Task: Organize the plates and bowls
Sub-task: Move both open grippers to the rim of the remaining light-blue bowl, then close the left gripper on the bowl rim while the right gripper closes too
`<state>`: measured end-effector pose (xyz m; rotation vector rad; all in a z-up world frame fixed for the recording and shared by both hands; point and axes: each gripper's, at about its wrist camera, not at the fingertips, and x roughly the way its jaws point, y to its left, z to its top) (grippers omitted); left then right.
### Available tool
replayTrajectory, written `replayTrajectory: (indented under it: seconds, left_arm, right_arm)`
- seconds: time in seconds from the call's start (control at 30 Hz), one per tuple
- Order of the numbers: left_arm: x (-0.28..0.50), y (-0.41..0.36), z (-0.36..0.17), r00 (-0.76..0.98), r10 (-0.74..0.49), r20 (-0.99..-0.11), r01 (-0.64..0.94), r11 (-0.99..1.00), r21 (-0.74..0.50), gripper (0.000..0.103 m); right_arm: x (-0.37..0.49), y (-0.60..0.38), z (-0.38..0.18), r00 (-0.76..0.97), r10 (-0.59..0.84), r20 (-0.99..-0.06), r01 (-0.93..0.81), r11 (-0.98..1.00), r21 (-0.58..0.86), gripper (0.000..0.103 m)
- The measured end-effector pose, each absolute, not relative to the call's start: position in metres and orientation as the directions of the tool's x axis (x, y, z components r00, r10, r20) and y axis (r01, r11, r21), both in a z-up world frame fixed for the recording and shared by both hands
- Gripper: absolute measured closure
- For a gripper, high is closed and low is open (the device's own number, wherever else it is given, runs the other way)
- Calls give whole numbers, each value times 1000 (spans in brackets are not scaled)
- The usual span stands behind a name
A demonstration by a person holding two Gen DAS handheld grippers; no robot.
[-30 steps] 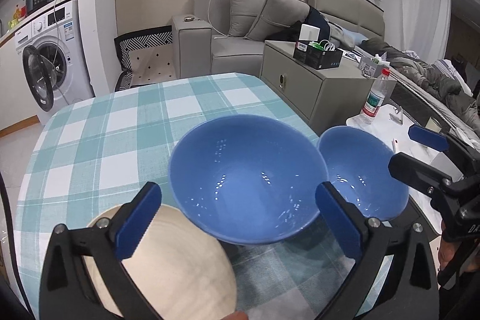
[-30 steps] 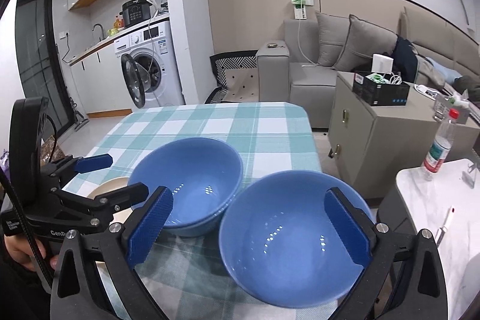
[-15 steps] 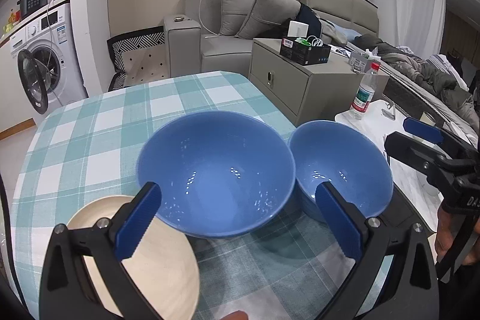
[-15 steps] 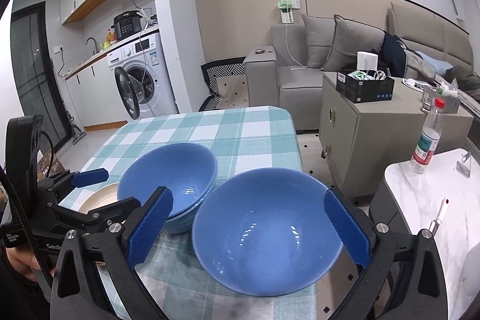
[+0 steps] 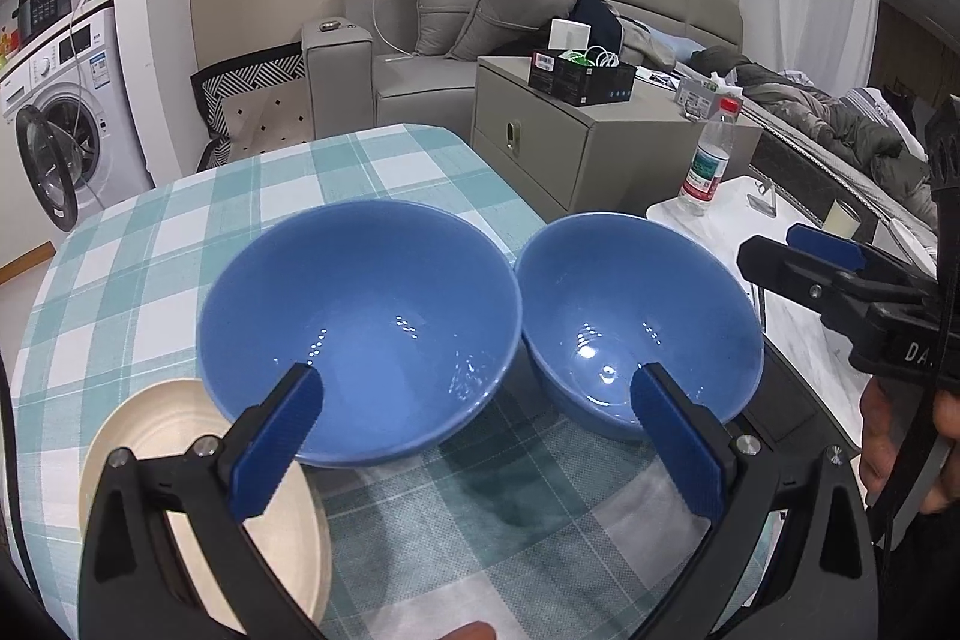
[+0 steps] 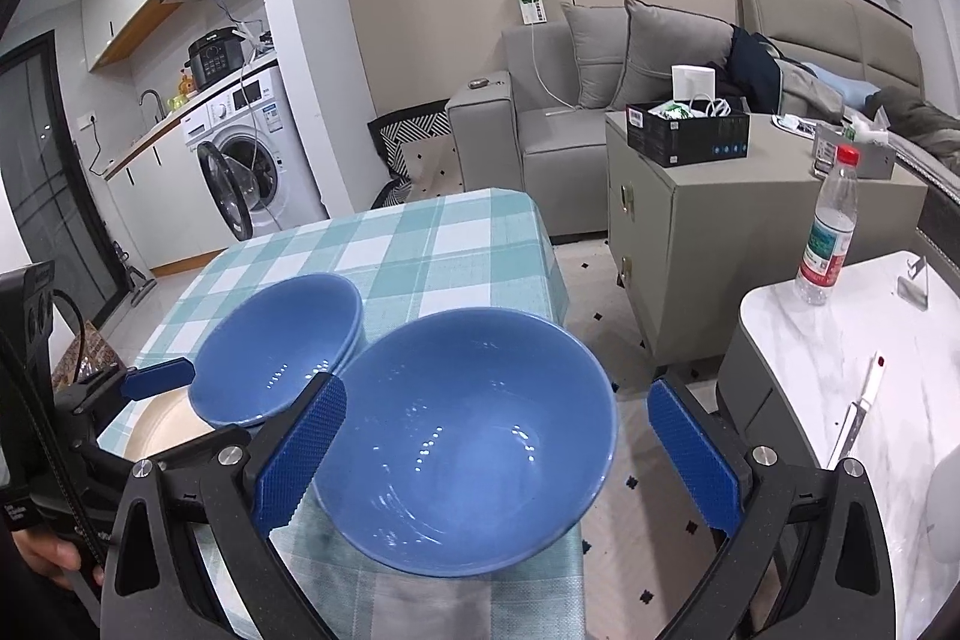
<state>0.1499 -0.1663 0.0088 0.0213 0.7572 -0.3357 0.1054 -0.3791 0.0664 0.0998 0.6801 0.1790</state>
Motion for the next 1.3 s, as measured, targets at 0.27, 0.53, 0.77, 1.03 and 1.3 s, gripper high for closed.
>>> replayTrajectory:
  seconds: [0.27, 0.53, 0.77, 1.03, 1.3]
  left_arm:
    - [149, -180, 1, 653, -304, -694, 324, 940, -107, 0]
    - [144, -195, -3, 626, -354, -695, 390, 914, -114, 12]
    - [137, -202, 0, 614, -394, -684, 440, 890, -118, 37]
    - [137, -211, -3, 596, -394, -700, 447, 886, -118, 37]
    - [152, -210, -11, 574, -399, -714, 404, 897, -176, 37]
  right_arm:
    - [116, -386, 49, 737, 201, -645, -116, 978, 172, 1]
    - [119, -396, 43, 733, 217, -644, -107, 973, 207, 1]
    - [118, -407, 44, 744, 219, -631, -92, 969, 229, 1]
    - [119, -408, 42, 740, 225, -634, -94, 968, 233, 1]
    - [128, -413, 27, 720, 198, -665, -60, 973, 225, 6]
